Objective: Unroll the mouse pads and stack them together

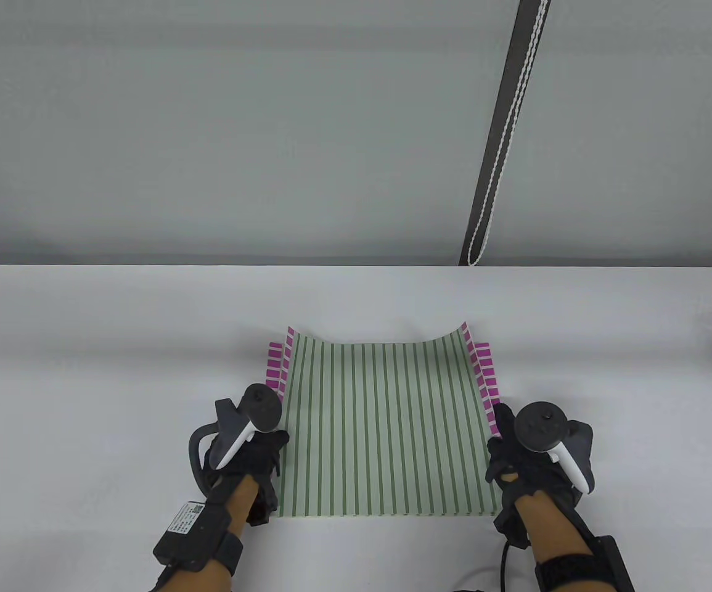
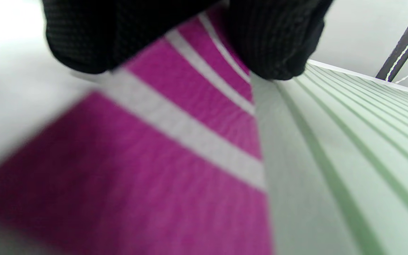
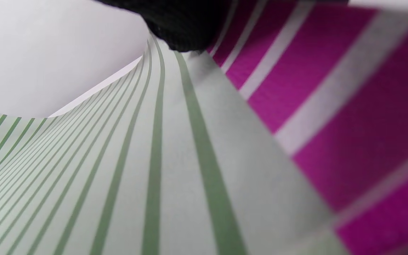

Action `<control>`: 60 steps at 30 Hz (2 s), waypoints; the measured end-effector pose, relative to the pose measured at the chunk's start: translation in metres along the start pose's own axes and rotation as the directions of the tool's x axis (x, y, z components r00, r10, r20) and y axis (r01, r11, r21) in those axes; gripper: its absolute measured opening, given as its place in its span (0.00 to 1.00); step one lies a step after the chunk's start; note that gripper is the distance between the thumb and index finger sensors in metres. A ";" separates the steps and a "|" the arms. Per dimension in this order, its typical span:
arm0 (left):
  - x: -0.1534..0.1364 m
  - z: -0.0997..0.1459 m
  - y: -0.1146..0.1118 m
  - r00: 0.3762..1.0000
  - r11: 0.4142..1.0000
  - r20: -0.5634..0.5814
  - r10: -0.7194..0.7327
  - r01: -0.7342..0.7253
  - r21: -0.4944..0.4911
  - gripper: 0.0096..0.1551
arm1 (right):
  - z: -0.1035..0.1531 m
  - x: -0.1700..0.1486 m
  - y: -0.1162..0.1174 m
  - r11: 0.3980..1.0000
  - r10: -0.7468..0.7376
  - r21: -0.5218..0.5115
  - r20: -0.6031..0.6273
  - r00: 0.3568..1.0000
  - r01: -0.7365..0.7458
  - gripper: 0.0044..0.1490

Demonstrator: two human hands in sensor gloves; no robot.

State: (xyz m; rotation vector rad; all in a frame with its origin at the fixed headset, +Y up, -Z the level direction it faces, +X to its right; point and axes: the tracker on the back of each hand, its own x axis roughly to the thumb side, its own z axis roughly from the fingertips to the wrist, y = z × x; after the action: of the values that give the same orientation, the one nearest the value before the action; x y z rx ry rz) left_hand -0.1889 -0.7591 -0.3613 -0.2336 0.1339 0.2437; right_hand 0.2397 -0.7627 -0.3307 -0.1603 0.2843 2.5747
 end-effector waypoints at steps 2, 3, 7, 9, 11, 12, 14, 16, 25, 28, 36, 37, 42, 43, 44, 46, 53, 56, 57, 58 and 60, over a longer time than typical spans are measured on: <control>-0.001 0.000 0.000 1.000 1.000 -0.001 0.005 -0.005 0.001 0.37 | 0.000 0.000 0.000 1.000 0.001 0.001 -0.001 1.000 -0.001 0.39; -0.001 0.000 0.000 1.000 1.000 -0.003 0.001 -0.001 -0.003 0.37 | 0.000 0.000 0.000 1.000 0.002 0.002 -0.003 1.000 -0.002 0.39; -0.001 0.001 0.000 1.000 1.000 -0.007 -0.009 0.009 0.002 0.37 | 0.001 0.000 0.000 1.000 0.004 0.012 -0.007 1.000 -0.004 0.40; -0.001 0.001 0.000 1.000 1.000 -0.009 -0.008 0.008 0.001 0.38 | 0.001 0.000 0.000 1.000 0.005 0.012 -0.007 1.000 -0.005 0.40; -0.002 0.001 0.000 1.000 1.000 -0.014 -0.012 0.012 0.001 0.38 | 0.001 0.000 0.000 1.000 0.010 0.015 -0.007 1.000 -0.010 0.40; -0.002 0.002 0.000 1.000 1.000 -0.016 -0.013 0.013 0.001 0.39 | 0.001 0.000 0.000 1.000 0.010 0.015 -0.007 1.000 -0.010 0.40; -0.003 0.002 0.000 1.000 1.000 -0.022 -0.008 0.008 -0.005 0.39 | 0.001 0.000 0.000 1.000 0.009 0.015 -0.007 1.000 -0.009 0.40; -0.007 0.003 0.003 0.999 1.000 -0.047 0.000 0.000 -0.005 0.42 | 0.002 -0.003 -0.002 1.000 -0.006 0.013 -0.020 1.000 0.006 0.45; 0.007 0.025 0.021 0.991 0.996 0.114 -0.072 0.077 -0.041 0.56 | 0.024 0.045 -0.003 0.970 0.228 0.012 0.292 0.929 -0.241 0.56; 0.010 0.019 0.000 0.972 0.959 0.164 -0.168 0.200 -0.200 0.58 | 0.020 0.053 0.021 0.915 0.308 0.147 0.345 0.887 -0.375 0.56; -0.007 0.007 -0.016 0.986 0.920 0.157 -0.062 0.118 -0.374 0.58 | 0.014 0.015 0.007 0.886 0.259 0.333 0.219 0.941 -0.322 0.52; -0.006 0.007 -0.016 0.985 0.920 0.158 -0.068 0.123 -0.373 0.58 | 0.014 0.012 0.004 0.886 0.261 0.336 0.207 0.943 -0.319 0.52; -0.007 0.007 -0.016 0.986 0.922 0.158 -0.059 0.114 -0.371 0.58 | 0.014 0.010 0.003 0.881 0.275 0.335 0.212 0.938 -0.334 0.52; -0.007 0.007 -0.016 0.986 0.923 0.157 -0.059 0.114 -0.367 0.58 | 0.014 0.011 0.003 0.877 0.288 0.330 0.224 0.931 -0.351 0.53; -0.007 0.007 -0.016 0.986 0.925 0.156 -0.061 0.114 -0.361 0.58 | 0.014 0.011 0.003 0.875 0.293 0.328 0.227 0.929 -0.356 0.53; -0.007 0.008 -0.016 0.985 0.933 0.157 -0.068 0.118 -0.341 0.58 | 0.015 0.011 0.002 0.879 0.294 0.313 0.238 0.925 -0.360 0.53; -0.005 0.025 0.020 0.981 0.980 0.191 0.043 -0.004 -0.198 0.57 | 0.030 0.029 -0.036 0.976 0.132 0.125 0.313 0.941 -0.179 0.53; 0.002 0.042 0.053 0.928 0.975 0.306 0.212 -0.182 -0.124 0.55 | 0.041 0.047 -0.051 0.997 0.061 0.017 0.411 0.910 -0.075 0.53; 0.006 0.048 0.063 0.895 0.962 0.353 0.272 -0.248 -0.112 0.55 | 0.045 0.053 -0.054 1.000 0.022 0.006 0.445 0.895 -0.027 0.54; 0.008 0.052 0.070 0.862 0.946 0.391 0.322 -0.304 -0.109 0.54 | 0.048 0.057 -0.056 1.000 -0.016 0.006 0.477 0.879 0.015 0.55; 0.014 0.063 0.081 0.773 0.899 0.470 0.426 -0.421 -0.123 0.53 | 0.054 0.067 -0.058 0.988 -0.140 0.026 0.543 0.828 0.150 0.57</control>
State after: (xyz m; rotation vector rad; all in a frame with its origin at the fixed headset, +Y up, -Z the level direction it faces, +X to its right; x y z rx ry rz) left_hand -0.1894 -0.6638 -0.3198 -0.1429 -0.3261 0.7511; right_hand 0.2108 -0.6681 -0.2994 0.5241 0.0295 2.3478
